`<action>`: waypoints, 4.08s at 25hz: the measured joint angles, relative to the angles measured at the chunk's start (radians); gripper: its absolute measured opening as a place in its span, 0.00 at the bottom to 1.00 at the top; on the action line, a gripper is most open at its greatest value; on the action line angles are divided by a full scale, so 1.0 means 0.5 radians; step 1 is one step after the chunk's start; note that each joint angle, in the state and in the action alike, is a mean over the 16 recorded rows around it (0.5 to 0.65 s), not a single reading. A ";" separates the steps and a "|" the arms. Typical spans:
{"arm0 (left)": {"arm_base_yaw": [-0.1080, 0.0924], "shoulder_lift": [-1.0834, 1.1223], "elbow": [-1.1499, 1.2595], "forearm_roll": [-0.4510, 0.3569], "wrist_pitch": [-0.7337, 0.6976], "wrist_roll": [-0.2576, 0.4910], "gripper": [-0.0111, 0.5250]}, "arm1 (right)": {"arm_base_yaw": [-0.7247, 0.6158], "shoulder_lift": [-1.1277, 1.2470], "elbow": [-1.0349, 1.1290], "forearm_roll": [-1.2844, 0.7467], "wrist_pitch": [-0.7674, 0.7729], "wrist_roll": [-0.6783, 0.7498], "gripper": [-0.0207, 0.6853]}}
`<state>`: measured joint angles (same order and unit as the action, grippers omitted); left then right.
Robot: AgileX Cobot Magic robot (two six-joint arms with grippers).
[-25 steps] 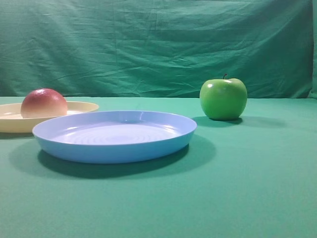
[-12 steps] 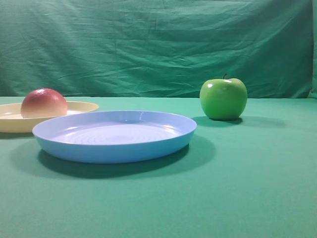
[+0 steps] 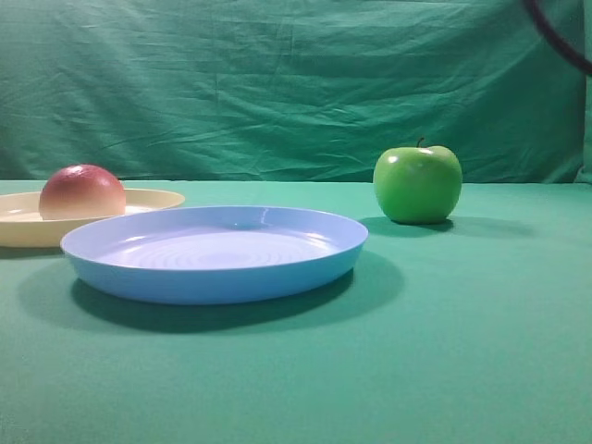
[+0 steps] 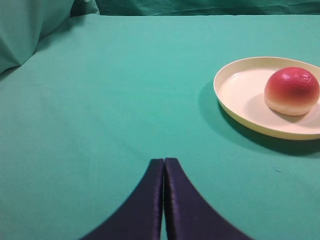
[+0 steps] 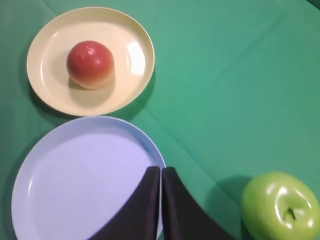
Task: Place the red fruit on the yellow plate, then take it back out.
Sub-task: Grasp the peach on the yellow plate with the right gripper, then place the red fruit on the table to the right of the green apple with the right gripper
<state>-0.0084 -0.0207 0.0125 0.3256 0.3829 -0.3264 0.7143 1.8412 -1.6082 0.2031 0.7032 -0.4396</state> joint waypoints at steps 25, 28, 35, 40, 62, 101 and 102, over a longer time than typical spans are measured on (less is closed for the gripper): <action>0.000 0.000 0.000 0.000 0.000 0.000 0.02 | 0.227 1.011 -0.614 0.152 -0.547 -0.035 0.96; 0.000 0.000 0.000 0.000 0.000 0.000 0.02 | 0.227 1.062 -0.615 0.157 -0.596 -0.035 0.90; 0.000 0.000 0.000 0.000 0.000 0.000 0.02 | 0.220 1.107 -0.642 0.159 -0.546 -0.035 0.64; 0.000 0.000 0.000 0.000 0.000 0.000 0.02 | 0.185 1.028 -0.688 0.159 -0.389 -0.019 0.45; 0.000 0.000 0.000 0.000 0.000 0.000 0.02 | -0.426 -0.371 0.026 0.134 0.248 0.154 0.31; 0.000 0.000 0.000 0.000 0.000 0.000 0.02 | -0.983 -0.902 2.281 0.112 -1.198 0.180 0.75; 0.000 0.000 0.000 0.000 0.000 0.000 0.02 | -0.983 -0.902 2.259 0.112 -1.175 0.179 0.79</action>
<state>-0.0084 -0.0207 0.0125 0.3256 0.3829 -0.3264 0.2226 1.3904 -0.4786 0.2592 0.1159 -0.3499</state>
